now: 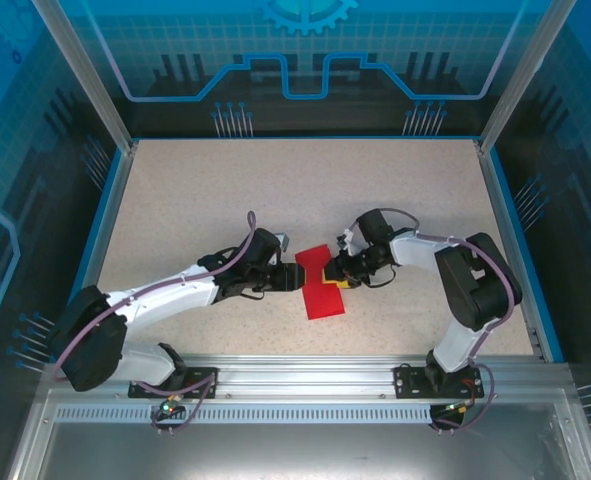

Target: Fold a paper plane with a square sheet of paper (fold left side to right side)

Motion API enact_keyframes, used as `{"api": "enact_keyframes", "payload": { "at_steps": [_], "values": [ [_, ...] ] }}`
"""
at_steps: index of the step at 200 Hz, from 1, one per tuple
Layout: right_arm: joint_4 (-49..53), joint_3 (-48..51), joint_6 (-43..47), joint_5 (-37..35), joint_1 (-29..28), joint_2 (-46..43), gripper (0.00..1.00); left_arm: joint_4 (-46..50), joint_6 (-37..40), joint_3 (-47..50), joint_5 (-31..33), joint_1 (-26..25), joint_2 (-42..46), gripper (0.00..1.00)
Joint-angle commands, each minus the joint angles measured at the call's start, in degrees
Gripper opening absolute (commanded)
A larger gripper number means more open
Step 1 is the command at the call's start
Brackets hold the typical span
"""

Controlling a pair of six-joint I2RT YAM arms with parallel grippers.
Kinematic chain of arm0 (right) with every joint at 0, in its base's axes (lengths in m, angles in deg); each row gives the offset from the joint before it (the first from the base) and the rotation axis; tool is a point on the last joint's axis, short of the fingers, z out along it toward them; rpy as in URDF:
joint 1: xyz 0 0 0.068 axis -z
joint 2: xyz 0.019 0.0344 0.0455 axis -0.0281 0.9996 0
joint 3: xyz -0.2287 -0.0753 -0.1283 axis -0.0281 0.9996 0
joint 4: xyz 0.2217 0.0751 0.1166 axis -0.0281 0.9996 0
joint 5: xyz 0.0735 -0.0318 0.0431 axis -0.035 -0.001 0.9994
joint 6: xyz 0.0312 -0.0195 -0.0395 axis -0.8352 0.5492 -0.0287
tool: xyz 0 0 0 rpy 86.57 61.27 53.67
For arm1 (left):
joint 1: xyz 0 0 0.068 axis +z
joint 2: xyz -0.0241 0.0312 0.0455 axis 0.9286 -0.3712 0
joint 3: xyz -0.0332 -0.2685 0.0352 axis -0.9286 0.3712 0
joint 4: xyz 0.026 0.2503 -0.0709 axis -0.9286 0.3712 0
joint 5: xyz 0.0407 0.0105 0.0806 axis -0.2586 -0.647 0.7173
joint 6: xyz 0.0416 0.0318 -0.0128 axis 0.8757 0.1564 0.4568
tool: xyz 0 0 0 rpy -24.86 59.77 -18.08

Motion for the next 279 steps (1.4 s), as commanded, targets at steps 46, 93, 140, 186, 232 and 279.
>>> {"api": "enact_keyframes", "payload": {
  "at_steps": [46,93,140,186,232,279],
  "values": [
    [-1.8,-2.9,-5.9,-1.6,1.1,-4.3,0.05,-3.8,6.9,3.7,-0.9,-0.1,8.0,0.59],
    [2.8,-8.0,-6.6,-3.4,1.3,-2.9,0.04,-3.3,11.9,4.0,-0.5,-3.2,11.1,0.59],
    [6.5,-10.5,-3.9,-4.2,0.9,1.9,0.05,-4.1,13.5,3.4,1.6,-7.0,8.8,0.6],
    [8.0,-13.8,-1.0,-2.8,-1.4,5.4,0.06,-3.4,14.1,1.7,4.8,-10.1,5.4,0.6],
    [10.2,-17.9,0.7,-3.8,-3.6,8.0,0.07,-4.1,14.1,2.5,5.3,-10.2,7.8,0.6],
    [12.7,-17.7,0.8,-4.8,-3.4,8.2,0.08,-2.2,16.3,1.2,8.0,-12.8,5.1,0.61]
  ]
}}
